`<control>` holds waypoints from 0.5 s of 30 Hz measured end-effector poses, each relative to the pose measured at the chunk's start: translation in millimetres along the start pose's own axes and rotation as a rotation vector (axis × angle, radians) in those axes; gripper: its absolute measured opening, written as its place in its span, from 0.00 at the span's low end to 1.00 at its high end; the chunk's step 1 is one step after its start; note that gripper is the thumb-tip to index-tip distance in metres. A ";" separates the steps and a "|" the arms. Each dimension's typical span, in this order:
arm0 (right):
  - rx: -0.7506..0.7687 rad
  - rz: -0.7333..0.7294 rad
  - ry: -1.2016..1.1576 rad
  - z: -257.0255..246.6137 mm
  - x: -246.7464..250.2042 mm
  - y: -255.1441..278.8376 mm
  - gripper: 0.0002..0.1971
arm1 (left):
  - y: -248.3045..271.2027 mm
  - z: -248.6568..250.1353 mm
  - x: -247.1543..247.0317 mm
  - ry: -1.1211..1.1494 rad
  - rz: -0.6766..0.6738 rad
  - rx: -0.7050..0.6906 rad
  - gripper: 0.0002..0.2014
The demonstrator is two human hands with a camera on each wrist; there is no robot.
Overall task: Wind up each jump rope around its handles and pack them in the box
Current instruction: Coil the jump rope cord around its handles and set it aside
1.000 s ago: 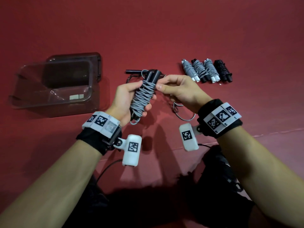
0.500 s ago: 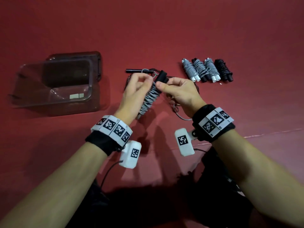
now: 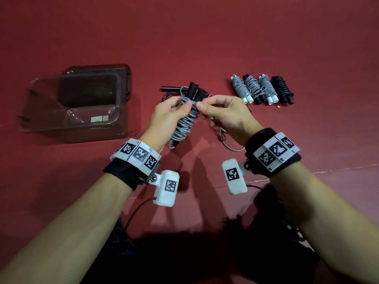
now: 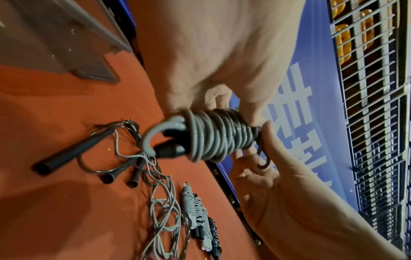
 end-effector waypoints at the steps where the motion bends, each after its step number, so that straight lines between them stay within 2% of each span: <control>1: 0.013 -0.022 0.007 -1.4 -0.3 -0.2 0.05 | -0.7 -0.9 0.5 0.035 0.009 0.030 0.11; 6: 0.080 -0.092 0.065 -5.0 -1.5 0.2 0.08 | 4.3 -1.9 -4.1 0.202 -0.002 0.183 0.13; 11: 0.108 -0.073 0.111 -2.0 1.4 -3.7 0.04 | 15.3 -8.4 -14.8 0.293 -0.106 0.400 0.20; 13: 0.084 -0.089 0.118 1.2 -0.8 -3.7 0.02 | 17.7 -8.9 -16.5 0.300 -0.108 0.409 0.21; 15: 0.072 -0.064 0.109 2.9 -0.1 -3.9 0.02 | 17.6 -8.9 -18.0 0.269 -0.061 0.347 0.20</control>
Point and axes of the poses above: each hand's wrist, its own y-axis away from the middle knuckle, its own x-axis out of the back of the hand, z = x × y, the point moved 8 cm from there along -y, towards the middle knuckle, and after that the axes turned 5 degrees about z, right-handed, at the moved point
